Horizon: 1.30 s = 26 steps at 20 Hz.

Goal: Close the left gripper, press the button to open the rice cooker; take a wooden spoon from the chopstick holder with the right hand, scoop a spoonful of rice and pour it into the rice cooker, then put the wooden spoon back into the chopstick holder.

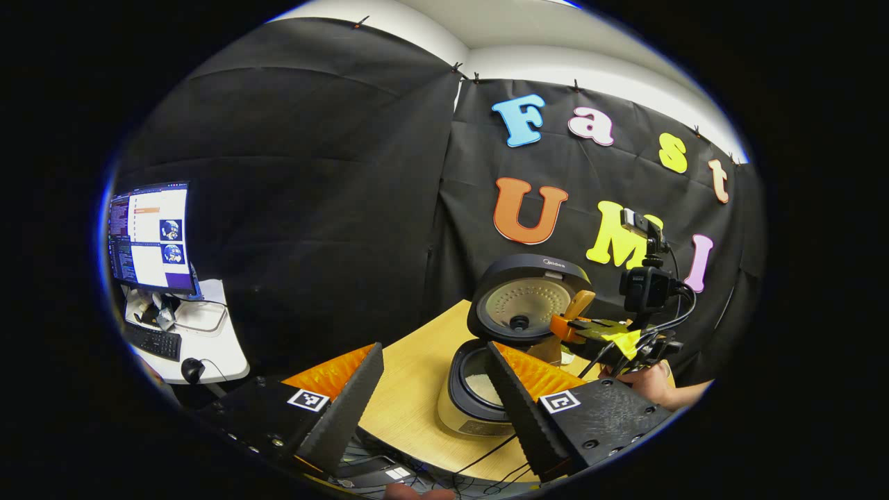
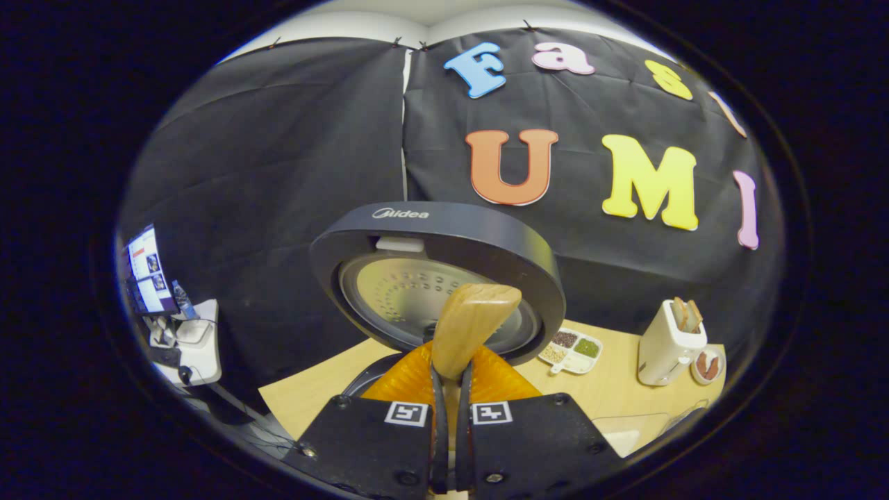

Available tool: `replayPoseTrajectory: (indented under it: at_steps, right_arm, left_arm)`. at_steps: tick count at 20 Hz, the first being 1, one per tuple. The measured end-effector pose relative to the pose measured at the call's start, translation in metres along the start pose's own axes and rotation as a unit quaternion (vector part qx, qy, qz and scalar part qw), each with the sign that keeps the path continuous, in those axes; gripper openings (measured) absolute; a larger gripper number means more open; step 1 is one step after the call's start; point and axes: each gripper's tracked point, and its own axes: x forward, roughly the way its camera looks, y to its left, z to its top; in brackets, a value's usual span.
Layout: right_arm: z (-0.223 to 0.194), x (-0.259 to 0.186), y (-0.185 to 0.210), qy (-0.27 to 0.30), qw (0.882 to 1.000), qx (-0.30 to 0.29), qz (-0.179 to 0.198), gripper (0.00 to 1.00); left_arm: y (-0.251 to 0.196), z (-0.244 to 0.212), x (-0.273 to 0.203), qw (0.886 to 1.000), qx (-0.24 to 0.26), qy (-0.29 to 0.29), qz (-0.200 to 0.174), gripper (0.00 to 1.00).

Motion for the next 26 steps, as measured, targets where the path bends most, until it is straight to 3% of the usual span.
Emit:
replayPoseTrajectory:
  at_steps: [4,5,6,11,19,26]
  right_arm:
    - [0.008,-0.006,0.008,-0.021,0.996,-0.083,-0.016,0.10]
    - [0.010,-0.007,0.010,-0.025,0.995,-0.100,-0.018,0.14]
    - [0.011,-0.008,0.013,-0.029,0.993,-0.116,-0.019,0.10]
    - [0.010,-0.008,0.020,-0.033,0.990,-0.135,-0.022,0.10]
    - [0.022,-0.018,0.012,-0.035,0.999,-0.012,0.003,0.10]
    - [0.032,-0.040,-0.009,-0.030,0.992,0.119,0.029,0.10]
  left_arm:
    - [0.000,-0.003,0.001,1.000,0.002,0.002,-0.003,0.95]
    - [0.002,-0.002,0.001,1.000,0.002,0.001,-0.002,0.95]
    - [0.004,-0.001,0.002,1.000,0.002,0.001,0.000,0.95]
    - [0.008,-0.001,0.004,1.000,-0.005,-0.003,0.006,0.95]
    - [0.003,-0.003,0.007,1.000,0.000,-0.002,0.002,0.95]
    - [-0.020,-0.003,0.011,1.000,0.014,-0.001,-0.015,0.95]
